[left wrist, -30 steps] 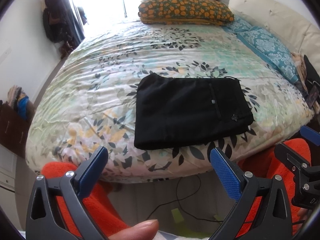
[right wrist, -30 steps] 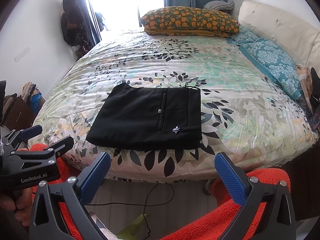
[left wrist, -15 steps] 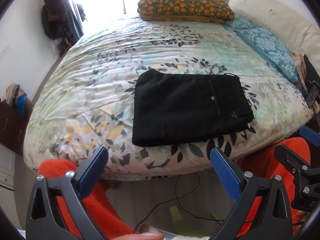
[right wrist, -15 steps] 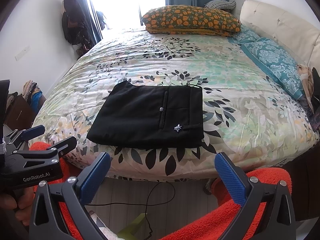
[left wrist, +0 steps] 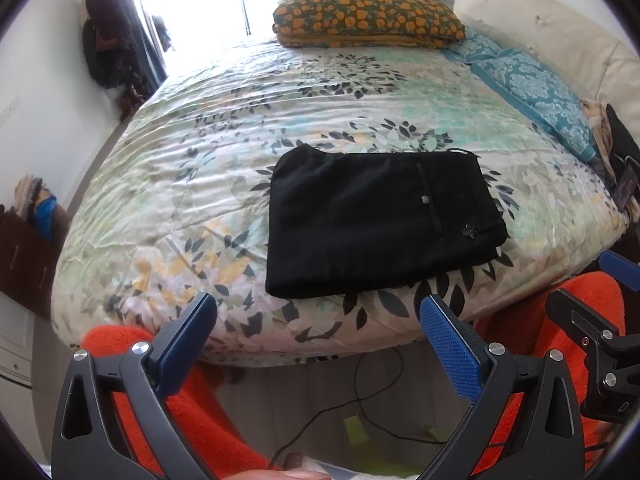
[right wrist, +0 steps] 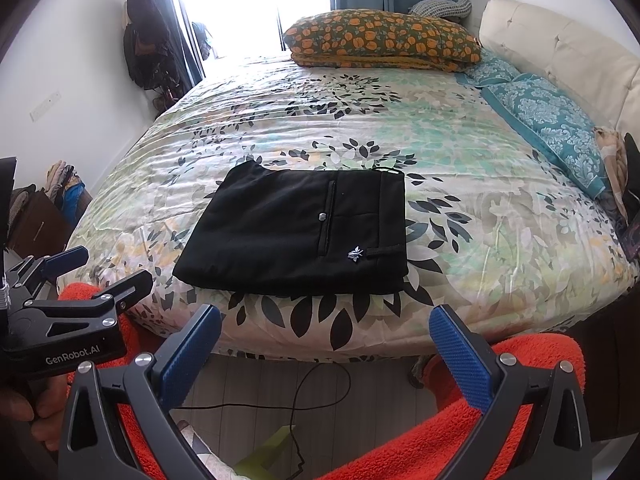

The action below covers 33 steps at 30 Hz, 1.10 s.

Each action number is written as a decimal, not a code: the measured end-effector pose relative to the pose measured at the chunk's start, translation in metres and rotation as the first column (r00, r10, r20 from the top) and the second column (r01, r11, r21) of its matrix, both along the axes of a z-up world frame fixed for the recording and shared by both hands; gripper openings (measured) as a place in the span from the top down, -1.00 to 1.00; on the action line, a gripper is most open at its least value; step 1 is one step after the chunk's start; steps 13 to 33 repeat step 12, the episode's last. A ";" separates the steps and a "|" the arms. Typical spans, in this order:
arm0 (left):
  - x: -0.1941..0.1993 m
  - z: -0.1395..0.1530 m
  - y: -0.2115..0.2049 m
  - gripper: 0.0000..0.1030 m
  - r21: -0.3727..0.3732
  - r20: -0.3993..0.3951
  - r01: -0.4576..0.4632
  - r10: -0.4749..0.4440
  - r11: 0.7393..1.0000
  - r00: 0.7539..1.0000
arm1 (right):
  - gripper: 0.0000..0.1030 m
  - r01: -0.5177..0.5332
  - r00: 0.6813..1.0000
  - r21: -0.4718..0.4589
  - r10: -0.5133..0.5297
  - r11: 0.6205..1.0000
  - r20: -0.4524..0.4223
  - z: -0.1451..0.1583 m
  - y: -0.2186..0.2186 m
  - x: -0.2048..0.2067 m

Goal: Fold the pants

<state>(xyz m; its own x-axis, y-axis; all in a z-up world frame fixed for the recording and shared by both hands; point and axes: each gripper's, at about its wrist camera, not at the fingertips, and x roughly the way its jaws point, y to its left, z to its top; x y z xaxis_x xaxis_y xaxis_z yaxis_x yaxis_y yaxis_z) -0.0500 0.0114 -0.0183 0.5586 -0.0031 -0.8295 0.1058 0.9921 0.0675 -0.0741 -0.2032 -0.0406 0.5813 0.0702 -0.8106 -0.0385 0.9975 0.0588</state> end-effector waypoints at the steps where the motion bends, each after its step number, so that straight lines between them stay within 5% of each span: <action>1: 0.000 0.000 -0.001 -0.98 0.001 0.000 0.001 -0.001 1.000 1.000 | -1.00 0.001 1.000 0.001 -0.001 1.000 -0.001 -0.001 0.000 0.000; 33: -0.005 0.002 -0.006 -0.98 0.006 0.020 0.021 -0.021 1.000 1.000 | -1.00 0.005 1.000 0.004 -0.005 1.000 -0.002 -0.004 -0.002 -0.001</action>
